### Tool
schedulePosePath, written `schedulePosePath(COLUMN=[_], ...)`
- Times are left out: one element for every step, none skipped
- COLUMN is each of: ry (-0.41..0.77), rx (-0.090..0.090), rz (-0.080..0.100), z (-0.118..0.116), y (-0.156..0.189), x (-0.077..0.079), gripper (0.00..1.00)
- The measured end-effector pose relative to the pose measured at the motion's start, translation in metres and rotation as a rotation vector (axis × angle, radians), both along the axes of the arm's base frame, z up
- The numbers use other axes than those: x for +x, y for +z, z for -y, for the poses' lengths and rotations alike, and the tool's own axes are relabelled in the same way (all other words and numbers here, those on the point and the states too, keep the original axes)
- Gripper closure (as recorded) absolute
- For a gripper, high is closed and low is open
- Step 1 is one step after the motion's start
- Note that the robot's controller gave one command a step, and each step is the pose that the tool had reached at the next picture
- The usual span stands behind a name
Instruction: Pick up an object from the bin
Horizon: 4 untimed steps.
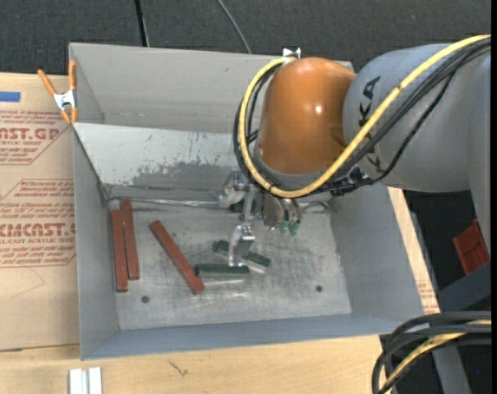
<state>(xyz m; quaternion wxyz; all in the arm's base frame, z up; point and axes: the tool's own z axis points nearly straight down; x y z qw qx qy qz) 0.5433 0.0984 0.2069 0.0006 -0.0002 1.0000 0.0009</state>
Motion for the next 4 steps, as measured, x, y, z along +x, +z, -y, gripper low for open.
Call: schedulePosePath(ry=[0.0,-0.005,0.158,0.158], rx=[0.0,0.002,0.005,0.005], rz=[0.0,0.007,0.04,0.039], z=[0.0,0.01,0.036,0.036], y=[0.0,-0.046,-0.124,-0.124], x=[0.0,-0.007,-0.007,-0.007], gripper=[0.0,0.0,1.0,1.0])
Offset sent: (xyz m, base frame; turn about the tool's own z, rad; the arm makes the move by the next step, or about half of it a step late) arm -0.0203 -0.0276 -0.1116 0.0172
